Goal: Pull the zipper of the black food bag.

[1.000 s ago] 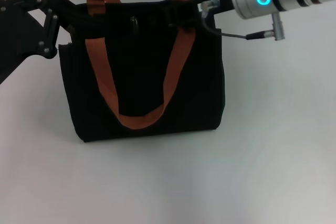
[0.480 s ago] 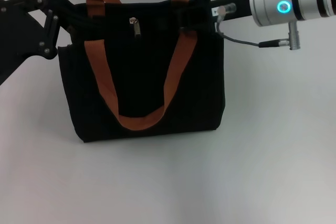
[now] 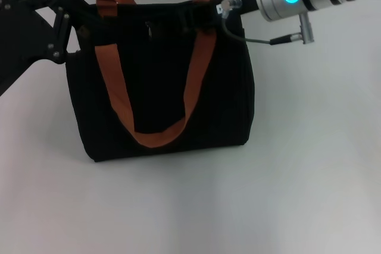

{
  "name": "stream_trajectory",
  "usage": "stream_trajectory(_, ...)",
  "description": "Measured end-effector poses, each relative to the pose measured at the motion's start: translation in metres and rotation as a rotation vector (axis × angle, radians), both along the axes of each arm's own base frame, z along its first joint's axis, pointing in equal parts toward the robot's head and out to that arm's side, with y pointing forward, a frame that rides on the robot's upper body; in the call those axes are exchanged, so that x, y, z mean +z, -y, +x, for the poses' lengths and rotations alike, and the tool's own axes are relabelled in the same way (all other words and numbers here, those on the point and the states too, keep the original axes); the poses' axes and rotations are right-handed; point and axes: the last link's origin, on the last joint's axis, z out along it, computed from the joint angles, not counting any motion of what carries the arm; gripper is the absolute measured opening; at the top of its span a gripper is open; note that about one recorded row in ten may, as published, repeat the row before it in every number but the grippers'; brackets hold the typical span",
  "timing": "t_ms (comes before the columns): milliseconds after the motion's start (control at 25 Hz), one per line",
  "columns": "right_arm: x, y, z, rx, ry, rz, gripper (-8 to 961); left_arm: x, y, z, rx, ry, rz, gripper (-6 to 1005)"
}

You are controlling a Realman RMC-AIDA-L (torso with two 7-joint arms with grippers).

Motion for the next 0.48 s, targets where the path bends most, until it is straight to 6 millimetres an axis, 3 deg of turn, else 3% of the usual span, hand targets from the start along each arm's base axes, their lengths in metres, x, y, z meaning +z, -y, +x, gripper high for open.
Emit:
stream_trajectory(240, -0.003, -0.006, -0.008, 0.007, -0.006, 0.016, 293, 0.0, -0.001, 0.002, -0.006, 0.0, 0.0, 44)
stream_trajectory(480, -0.004, -0.006, -0.017, 0.02, -0.011, 0.009, 303, 0.0, -0.003, 0.004, -0.012, 0.0, 0.0, 45)
